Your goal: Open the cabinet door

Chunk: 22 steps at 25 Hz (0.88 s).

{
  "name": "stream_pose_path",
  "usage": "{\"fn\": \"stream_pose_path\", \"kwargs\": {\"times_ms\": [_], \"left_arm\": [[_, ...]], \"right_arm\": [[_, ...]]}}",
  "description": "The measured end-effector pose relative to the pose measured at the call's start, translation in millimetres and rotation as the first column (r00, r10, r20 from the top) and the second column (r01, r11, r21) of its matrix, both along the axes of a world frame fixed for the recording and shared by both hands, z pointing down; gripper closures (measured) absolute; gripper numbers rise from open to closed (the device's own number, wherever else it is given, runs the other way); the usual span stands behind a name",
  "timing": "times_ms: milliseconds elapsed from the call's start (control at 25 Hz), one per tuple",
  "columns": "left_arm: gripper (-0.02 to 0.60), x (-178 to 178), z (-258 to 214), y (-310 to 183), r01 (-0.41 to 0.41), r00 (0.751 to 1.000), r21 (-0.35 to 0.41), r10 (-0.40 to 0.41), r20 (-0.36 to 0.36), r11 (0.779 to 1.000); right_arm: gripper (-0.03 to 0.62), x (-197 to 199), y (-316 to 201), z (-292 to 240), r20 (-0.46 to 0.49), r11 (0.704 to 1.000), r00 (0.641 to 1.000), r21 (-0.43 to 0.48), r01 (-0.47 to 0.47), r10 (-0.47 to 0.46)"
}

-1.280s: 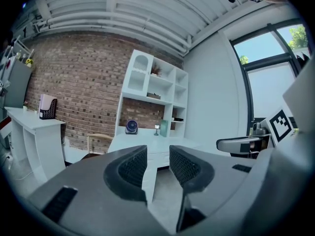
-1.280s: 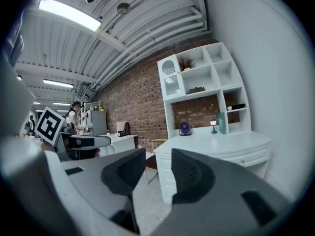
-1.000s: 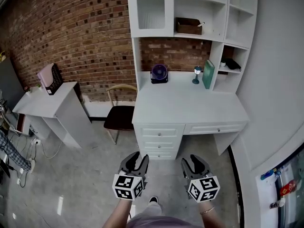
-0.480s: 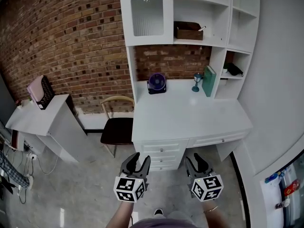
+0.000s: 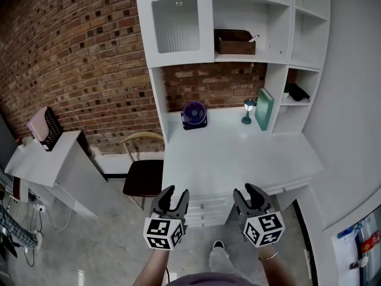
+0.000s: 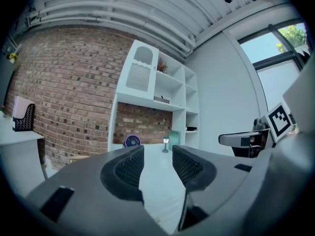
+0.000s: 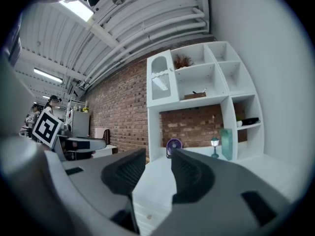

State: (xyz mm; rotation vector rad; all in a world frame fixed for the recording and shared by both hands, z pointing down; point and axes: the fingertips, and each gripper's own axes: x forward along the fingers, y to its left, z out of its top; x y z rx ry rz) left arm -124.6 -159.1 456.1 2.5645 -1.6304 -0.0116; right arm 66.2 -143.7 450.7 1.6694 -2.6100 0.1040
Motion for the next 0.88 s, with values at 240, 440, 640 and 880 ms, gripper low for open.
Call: {"fn": "stream_pose_path", "kwargs": {"times_ms": [240, 440, 640, 880], "left_arm": [[0.416, 18, -29, -85, 0.044, 0.999, 0.061, -0.045, 0.017, 0.997], [0.416, 33, -71, -154, 0.073, 0.997, 0.130, -0.077, 0.032, 0.989], [0.414, 49, -119, -207, 0.080, 0.993, 0.218, -0.096, 0.063, 0.973], [0.414, 65, -175, -254, 0.074, 0.990, 0.320, -0.108, 0.090, 0.944]], "right_arm": [[0.439, 19, -86, -32, -0.024, 0.995, 0.998, 0.074, 0.060, -0.058], [0.439, 33, -153, -68, -0.033, 0.983, 0.993, 0.139, 0.117, -0.114], [0.439, 40, -208, -104, -0.054, 0.963, 0.986, 0.212, 0.165, -0.157], [0.439, 38, -259, -144, -0.058, 0.940, 0.981, 0.281, 0.195, -0.186]]}}
